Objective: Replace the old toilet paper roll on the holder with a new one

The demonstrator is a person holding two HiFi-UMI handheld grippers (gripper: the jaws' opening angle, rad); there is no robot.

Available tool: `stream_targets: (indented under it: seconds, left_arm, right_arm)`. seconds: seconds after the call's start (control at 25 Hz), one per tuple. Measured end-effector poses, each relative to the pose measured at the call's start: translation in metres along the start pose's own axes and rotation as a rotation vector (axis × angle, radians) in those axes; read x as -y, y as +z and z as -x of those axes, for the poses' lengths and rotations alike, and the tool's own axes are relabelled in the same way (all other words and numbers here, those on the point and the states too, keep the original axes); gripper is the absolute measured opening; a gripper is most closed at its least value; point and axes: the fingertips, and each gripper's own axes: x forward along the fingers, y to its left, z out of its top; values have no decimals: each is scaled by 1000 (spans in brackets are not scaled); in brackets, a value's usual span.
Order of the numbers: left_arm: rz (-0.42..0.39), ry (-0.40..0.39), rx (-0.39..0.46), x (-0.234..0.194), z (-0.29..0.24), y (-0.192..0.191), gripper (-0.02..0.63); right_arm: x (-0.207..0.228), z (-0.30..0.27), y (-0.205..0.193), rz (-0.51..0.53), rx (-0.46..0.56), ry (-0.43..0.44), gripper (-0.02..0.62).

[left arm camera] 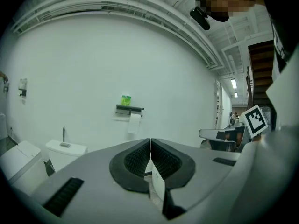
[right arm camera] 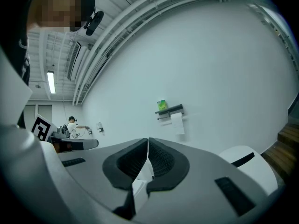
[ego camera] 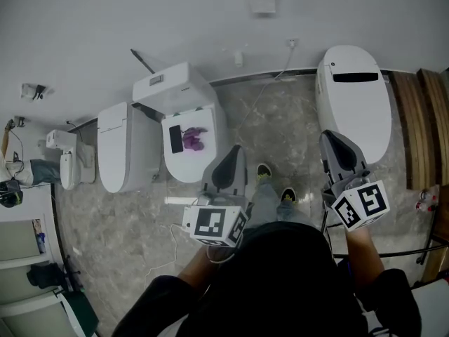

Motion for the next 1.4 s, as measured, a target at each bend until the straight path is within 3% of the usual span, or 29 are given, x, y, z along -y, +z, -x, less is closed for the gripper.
stream_targets:
  seconds: [0.4,0.88,1.24,1.4]
  left_arm:
    - [9,-23,26,-39,-51,8,23]
    - [38,-58,34,-104,-114,18,23]
    - [31,-103,31,-138,-133,20,23]
    - [55,-76,23,-157,-136,21,23]
  right_arm:
    - [17,-51,3,29,-21,-49,20]
    - [15,-145,9,44,-40,-40,20]
    - [2,-195,11,74,-28,-42,19]
    - [-1,-206,14,103,-35,-41,20]
